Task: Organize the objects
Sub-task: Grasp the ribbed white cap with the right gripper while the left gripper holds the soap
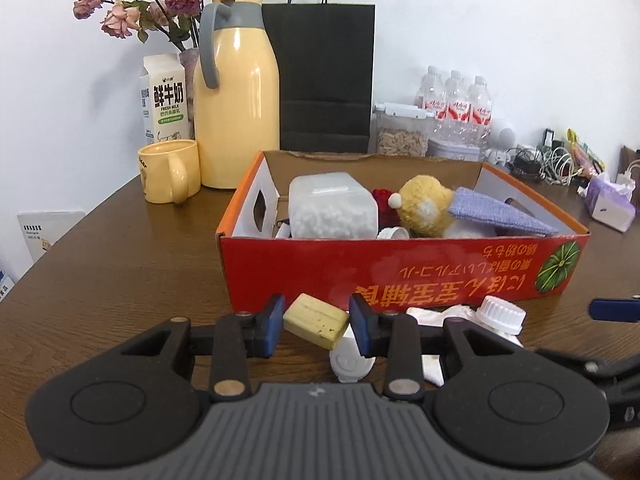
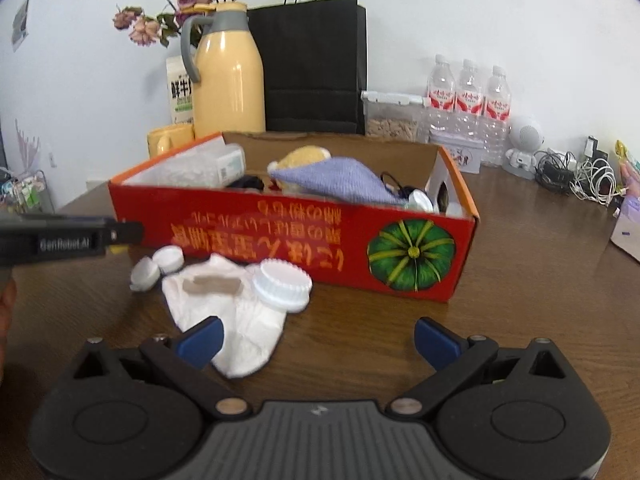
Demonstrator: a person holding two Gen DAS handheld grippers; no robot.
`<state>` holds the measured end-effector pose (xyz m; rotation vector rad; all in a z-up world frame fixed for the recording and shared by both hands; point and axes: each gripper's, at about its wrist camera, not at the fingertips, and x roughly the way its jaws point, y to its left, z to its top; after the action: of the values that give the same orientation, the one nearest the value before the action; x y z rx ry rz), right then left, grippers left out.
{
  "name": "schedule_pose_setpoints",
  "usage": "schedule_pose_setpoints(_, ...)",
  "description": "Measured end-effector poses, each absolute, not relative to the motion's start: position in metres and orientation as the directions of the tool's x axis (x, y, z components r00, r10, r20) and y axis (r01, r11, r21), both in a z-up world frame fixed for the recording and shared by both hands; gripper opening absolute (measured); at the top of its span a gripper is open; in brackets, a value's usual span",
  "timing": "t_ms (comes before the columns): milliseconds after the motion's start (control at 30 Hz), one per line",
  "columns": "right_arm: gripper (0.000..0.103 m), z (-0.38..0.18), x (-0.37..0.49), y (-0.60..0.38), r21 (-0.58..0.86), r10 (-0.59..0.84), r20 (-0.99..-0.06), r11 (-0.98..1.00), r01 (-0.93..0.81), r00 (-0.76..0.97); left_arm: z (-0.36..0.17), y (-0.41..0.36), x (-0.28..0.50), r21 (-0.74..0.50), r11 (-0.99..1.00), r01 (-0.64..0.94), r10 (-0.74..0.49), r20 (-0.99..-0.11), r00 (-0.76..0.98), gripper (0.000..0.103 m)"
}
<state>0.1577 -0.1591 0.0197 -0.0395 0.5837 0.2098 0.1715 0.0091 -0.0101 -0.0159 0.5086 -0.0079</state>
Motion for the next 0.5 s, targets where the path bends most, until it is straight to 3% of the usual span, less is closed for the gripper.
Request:
schedule_pose_setpoints(167,0.07,0.026,0.173,-0.159,0.094,0.233,-0.552,0.971,-0.218,0.801,-0.013,0.011,0.17,-0.017,1.0,-0.007,-0.002,-0.485,0.875,0.036)
schedule_pose_setpoints(300,0.066,0.028,0.187,-0.153,0.116,0.251,-0.556,0.967,-0.225,0.792,-0.013,0.014,0.17,-0.033,0.999,-0.005,-0.012,-0.486,0.874,0.036)
schedule_pose_setpoints(400,0.056,0.025,0.2,-0.148,0.134,0.257,-0.574,0.966,-0.221,0.777,-0.013,0.014,0.168,-0.037,0.999,-0.003,-0.015,-0.483,0.875,0.036)
schedule_pose_setpoints(467,0.039,0.021,0.206,-0.148,0.154,0.264,-0.59,0.964,-0.214,0.763,-0.014,0.014,0.169,-0.038,0.999,-0.01,-0.01,-0.487,0.873,0.036)
schedule_pose_setpoints(500,0.038,0.019,0.207,-0.148,0.165,0.271,-0.594,0.963,-0.215,0.757,-0.014,0.015,0.169,-0.041,0.999,-0.015,-0.007,-0.489,0.872,0.036)
